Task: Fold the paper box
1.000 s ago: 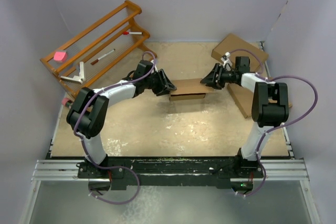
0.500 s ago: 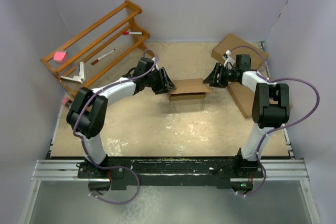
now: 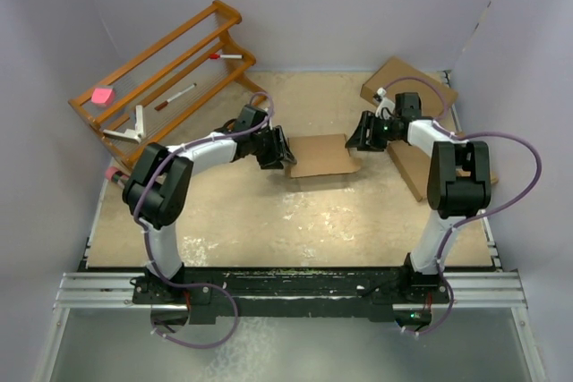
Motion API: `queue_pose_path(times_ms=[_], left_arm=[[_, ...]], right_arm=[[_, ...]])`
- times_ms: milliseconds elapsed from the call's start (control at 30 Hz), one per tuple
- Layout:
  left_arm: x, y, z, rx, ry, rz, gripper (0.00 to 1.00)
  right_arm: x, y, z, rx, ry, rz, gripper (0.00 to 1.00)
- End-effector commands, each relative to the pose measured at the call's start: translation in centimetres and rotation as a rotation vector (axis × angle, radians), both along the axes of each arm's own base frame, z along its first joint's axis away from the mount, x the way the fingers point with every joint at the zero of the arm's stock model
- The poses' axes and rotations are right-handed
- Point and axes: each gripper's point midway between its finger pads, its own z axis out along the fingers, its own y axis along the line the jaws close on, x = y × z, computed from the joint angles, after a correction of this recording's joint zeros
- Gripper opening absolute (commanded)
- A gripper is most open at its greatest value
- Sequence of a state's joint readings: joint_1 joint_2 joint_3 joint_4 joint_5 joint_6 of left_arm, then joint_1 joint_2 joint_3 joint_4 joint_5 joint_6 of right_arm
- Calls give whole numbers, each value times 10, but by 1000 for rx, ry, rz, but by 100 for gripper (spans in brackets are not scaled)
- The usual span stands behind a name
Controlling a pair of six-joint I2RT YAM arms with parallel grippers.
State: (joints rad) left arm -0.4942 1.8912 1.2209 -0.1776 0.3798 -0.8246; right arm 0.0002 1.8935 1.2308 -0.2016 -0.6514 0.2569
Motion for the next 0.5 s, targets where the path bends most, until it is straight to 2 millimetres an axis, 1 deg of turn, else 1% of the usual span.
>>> queue_pose_path(times_ms=[0,167,267,400,467], left_arm=[[6,0,-3,31,-34,-20,53],[7,3,-14,65,-25,-20,53],[7,4,-19,79,-15,-25,54],[8,5,-21,91,-19,-26,54],[10,6,-17,92,-29,-26,54]], right_arm=[[9,-6,-5,-78,-19,10,56],[8,-8,-16,-124,-4,21,56],[9,-10,-19,-146,-8,27,56],[10,-11,-17,-158,-20,34,56],[6,-6,-9,-130,-25,72,57]])
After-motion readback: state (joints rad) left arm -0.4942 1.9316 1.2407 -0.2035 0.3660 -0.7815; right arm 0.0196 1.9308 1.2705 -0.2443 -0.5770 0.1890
